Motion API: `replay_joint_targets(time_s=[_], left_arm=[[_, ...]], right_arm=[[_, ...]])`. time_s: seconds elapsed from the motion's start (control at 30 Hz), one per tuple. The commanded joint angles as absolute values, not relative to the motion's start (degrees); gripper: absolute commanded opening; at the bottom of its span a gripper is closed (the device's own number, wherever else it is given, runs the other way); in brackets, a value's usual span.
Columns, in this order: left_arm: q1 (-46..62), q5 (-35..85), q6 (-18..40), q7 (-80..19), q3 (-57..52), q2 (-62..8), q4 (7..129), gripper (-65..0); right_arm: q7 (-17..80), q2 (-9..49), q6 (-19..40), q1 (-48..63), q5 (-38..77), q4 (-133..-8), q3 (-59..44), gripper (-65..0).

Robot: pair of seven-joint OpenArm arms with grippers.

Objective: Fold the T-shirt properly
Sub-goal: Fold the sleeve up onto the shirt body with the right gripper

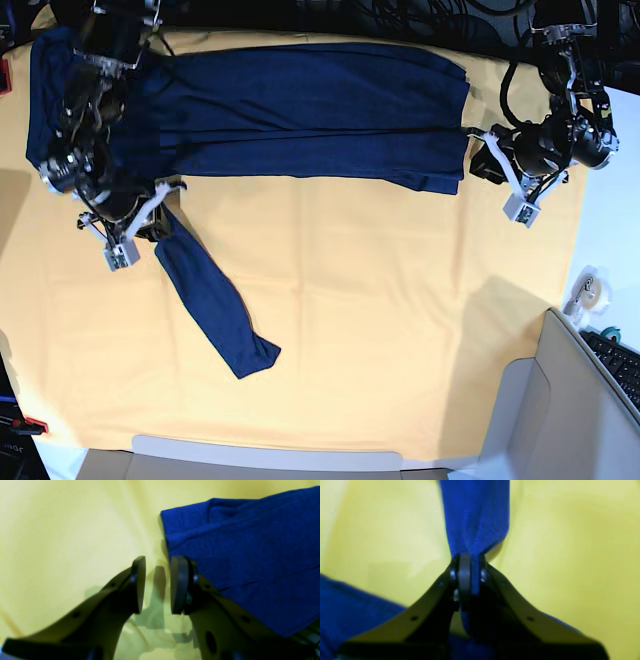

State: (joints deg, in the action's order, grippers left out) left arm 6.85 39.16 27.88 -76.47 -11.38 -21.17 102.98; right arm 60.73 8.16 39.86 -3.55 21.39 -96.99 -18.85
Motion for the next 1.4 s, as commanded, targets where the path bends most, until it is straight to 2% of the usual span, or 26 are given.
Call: replay_joint_targets(time_s=[0.0, 0.17, 0.47, 0.7, 1.07, 1.37], left_arm=[[6.2, 39.5, 27.7, -76.2, -11.8, -21.8, 103.8, -47.5], [6.2, 39.5, 27.7, -76.2, -11.5, -21.8, 103.8, -47.5], [6.4, 39.5, 27.7, -76.2, -11.5, -21.8, 103.8, -47.5], [6.4, 39.5, 27.7, -76.2, -11.5, -21.7, 103.8, -47.5], [6.3, 39.5, 27.7, -75.8, -11.5, -21.6, 103.8, -47.5], [6.3, 39.5, 27.7, -75.8, -11.4, -20.9, 103.8, -47.5]], right_arm=[[60.2, 8.1, 40.0, -2.1, 22.0, -101.4, -19.1, -65.0], [61.3, 8.0, 40.0, 9.3, 22.1, -116.7, -19.1, -65.0], [61.6, 11.0, 40.0, 20.5, 35.9, -117.4, -19.5, -65.0], [61.9, 10.6, 40.0, 21.5, 42.3, -117.3, -18.5, -65.0], [61.7, 8.0, 40.0, 20.6, 41.4, -116.8, -8.7, -65.0], [61.9, 6.9, 40.0, 20.8, 36.8, -116.8, -8.0, -65.0]])
